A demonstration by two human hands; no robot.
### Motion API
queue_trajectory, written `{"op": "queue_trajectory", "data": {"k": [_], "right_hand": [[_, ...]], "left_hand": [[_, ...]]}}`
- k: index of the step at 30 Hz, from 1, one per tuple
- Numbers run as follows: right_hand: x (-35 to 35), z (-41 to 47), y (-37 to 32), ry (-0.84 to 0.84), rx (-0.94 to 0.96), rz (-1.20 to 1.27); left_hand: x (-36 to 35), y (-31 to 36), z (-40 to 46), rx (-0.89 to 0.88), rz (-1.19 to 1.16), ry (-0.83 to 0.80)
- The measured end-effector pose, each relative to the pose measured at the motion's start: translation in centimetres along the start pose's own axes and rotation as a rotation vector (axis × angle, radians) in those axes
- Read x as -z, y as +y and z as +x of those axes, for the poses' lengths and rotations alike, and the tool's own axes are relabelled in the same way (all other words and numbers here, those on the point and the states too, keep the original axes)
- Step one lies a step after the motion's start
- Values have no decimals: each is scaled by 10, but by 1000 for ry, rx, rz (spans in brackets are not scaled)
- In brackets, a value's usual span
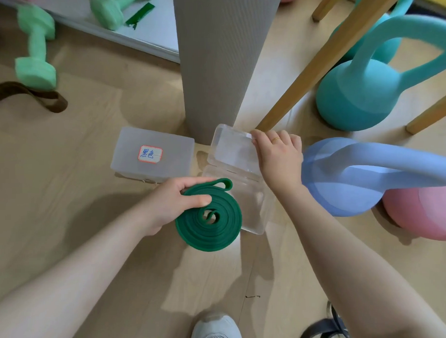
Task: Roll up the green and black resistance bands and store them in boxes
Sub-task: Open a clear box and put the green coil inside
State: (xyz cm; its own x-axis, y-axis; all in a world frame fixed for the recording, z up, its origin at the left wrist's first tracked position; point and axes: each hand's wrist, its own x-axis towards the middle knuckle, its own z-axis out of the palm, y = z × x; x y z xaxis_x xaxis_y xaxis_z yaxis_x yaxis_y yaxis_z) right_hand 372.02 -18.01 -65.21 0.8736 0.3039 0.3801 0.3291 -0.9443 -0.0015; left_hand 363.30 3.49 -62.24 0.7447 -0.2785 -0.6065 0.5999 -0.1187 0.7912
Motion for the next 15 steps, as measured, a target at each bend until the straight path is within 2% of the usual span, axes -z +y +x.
{"op": "queue_trajectory", "data": {"k": [3,5,6,8,9,11,12,13,15], "right_hand": [[-10,3,-6,-60,-53,-36],[-12,-1,-8,-130,-122,28],[-8,-7,-8,-111,-104,100],[7,-29,-14,-67,-119,379],[17,-45,-19,-130,-200,585],[33,-74,-27,-412,-367,952],[39,-86,-32,-551,-364,1029],[39,-95,-34,-626,-276,1004],[32,-100,-35,-657,-2,756]], "left_hand": [[-3,-2,6,32,13,-24],[-6,-6,9,58,30,4],[-7,-9,11,66,34,19],[-9,-11,14,73,14,41],[-10,-10,14,65,-1,39],[-14,-6,18,44,-16,39],[-15,-4,21,33,-14,49],[-17,-2,26,18,-5,62],[-20,1,34,-8,25,64]]}}
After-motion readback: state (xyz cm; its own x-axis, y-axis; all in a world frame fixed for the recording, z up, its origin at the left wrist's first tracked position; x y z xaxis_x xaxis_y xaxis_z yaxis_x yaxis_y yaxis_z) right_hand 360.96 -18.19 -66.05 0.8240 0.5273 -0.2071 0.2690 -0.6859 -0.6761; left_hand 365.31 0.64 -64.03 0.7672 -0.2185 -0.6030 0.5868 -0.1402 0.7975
